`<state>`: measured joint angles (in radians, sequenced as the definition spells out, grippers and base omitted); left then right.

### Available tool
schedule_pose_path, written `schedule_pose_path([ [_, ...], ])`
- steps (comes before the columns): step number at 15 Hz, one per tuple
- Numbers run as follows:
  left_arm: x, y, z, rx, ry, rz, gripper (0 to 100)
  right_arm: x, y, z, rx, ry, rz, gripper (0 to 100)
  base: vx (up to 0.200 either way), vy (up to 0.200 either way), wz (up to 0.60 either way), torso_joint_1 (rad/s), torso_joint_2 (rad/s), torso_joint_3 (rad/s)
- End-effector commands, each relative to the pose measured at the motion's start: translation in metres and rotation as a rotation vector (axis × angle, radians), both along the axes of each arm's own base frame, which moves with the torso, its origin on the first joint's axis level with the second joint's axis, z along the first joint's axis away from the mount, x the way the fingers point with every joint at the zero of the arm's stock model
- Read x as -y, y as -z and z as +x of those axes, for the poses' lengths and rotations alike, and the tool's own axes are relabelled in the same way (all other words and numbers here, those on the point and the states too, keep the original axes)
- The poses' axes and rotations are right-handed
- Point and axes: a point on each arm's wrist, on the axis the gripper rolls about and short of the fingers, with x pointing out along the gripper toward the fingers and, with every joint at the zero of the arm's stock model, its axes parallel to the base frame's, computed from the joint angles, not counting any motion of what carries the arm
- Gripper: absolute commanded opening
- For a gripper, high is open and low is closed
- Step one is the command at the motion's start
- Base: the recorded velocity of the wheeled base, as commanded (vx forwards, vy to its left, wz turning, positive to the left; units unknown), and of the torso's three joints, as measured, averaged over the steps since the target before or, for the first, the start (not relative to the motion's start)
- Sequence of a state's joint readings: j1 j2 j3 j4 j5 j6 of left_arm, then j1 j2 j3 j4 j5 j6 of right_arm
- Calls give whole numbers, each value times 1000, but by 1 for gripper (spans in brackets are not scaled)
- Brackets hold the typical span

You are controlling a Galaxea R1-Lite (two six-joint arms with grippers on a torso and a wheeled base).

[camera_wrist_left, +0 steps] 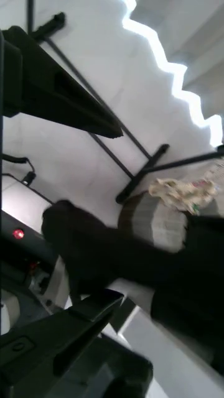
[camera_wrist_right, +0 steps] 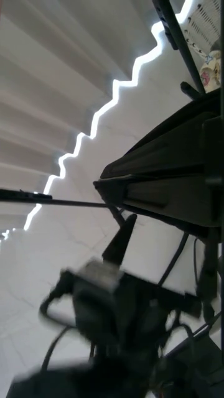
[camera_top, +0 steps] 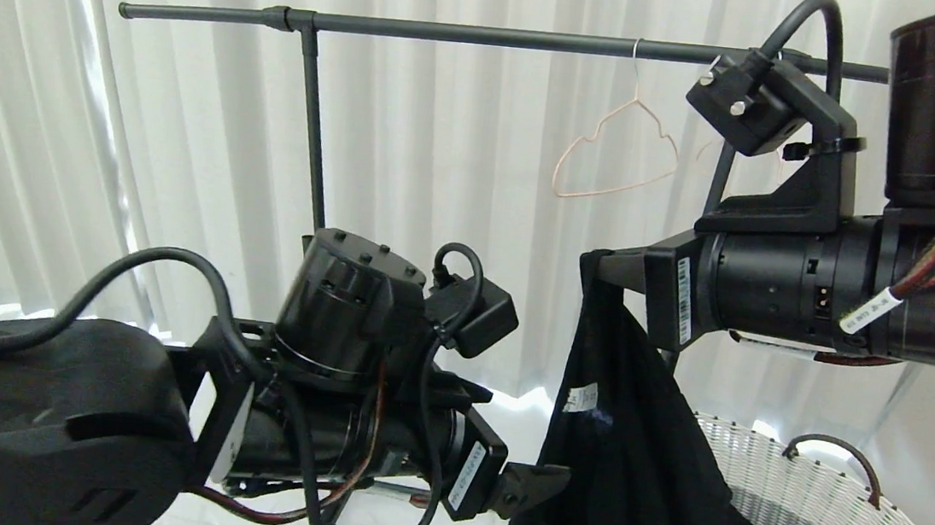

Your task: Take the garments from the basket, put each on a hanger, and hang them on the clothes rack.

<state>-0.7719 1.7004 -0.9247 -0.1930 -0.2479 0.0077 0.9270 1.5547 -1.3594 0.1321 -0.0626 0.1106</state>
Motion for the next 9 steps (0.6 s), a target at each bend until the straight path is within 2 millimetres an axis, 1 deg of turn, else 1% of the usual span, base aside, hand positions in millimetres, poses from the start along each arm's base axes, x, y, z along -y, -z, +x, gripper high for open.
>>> schedule_pose_path([
  [1, 8, 22, 14, -42, -14, 40, 100, 3, -4, -4, 9, -4, 11, 0, 0, 0, 0, 0, 0, 0],
  [3, 10, 25, 16, -30, -11, 29, 100, 2, -4, -6, 8, -11, 12, 0, 0, 0, 0, 0, 0, 0],
  [6, 8, 31, 13, -42, -8, 48, 100, 2, -4, -6, 9, -12, 11, 0, 0, 0, 0, 0, 0, 0],
  [7, 6, 34, 11, -46, -7, 54, 0, 3, -5, -6, 11, -12, 14, 0, 0, 0, 0, 0, 0, 0],
  [9, 5, 35, 10, -40, -9, 49, 0, 4, -6, -7, 13, -12, 16, 0, 0, 0, 0, 0, 0, 0],
])
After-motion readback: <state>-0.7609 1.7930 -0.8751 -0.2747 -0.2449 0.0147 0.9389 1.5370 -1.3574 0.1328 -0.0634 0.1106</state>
